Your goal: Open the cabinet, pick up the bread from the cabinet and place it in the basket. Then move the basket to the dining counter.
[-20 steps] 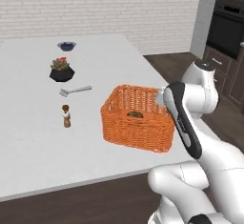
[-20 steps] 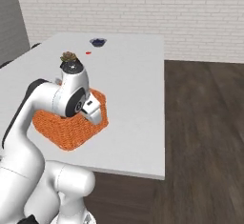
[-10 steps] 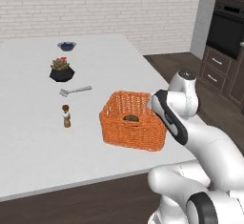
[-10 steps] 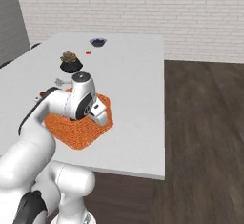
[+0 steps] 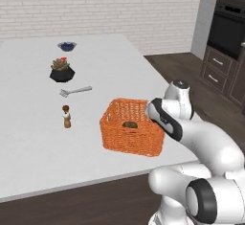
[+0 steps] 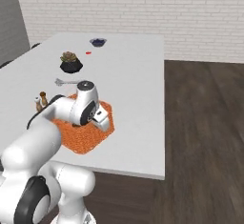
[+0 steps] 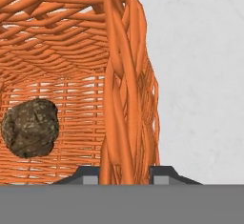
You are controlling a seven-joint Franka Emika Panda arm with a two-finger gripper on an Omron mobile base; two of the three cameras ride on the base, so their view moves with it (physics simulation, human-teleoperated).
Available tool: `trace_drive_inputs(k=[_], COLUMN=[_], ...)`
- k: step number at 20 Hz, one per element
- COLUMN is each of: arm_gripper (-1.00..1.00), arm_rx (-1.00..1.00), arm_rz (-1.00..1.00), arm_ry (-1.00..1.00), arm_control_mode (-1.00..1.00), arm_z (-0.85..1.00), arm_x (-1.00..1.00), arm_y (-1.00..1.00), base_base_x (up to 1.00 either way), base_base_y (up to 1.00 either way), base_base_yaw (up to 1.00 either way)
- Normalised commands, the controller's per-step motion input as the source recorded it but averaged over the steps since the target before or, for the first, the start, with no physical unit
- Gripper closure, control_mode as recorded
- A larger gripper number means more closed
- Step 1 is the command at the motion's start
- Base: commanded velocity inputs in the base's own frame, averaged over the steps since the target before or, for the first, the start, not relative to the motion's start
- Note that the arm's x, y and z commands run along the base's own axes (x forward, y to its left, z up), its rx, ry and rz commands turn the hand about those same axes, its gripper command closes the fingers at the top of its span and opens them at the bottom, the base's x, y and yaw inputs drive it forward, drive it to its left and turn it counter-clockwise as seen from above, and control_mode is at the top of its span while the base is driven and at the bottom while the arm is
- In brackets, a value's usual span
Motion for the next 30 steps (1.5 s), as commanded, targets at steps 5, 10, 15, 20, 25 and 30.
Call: trace_drive_inputs(k=[5,10,15,20,25,30], arm_gripper=[1.00,1.00,-1.00,-1.00,-1.00,-1.00], arm_rx=[0.00,0.00,0.00,0.01,0.08,0.03], arm_rz=[0.00,-0.01,-0.03,0.00,0.00,0.05], arm_ry=[0.00,-0.01,-0.05,-0.06,-0.29,-0.16], arm_control_mode=[-1.00,-1.00,-1.00,-1.00,-1.00,-1.00], arm_z=[-0.30,-0.21,0.03,0.15,0.43,0.87], arm_x=[0.34,0.42,0.14,-0.06,-0.58,-0.84], arm_y=[0.00,0.03,0.05,0.00,-0.03,0.02], base_base_x=[0.00,0.00,0.00,0.00,0.00,0.00], base_base_y=[0.00,0.00,0.00,0.00,0.00,0.00], base_base_yaw=[0.00,0.00,0.00,0.00,0.00,0.00])
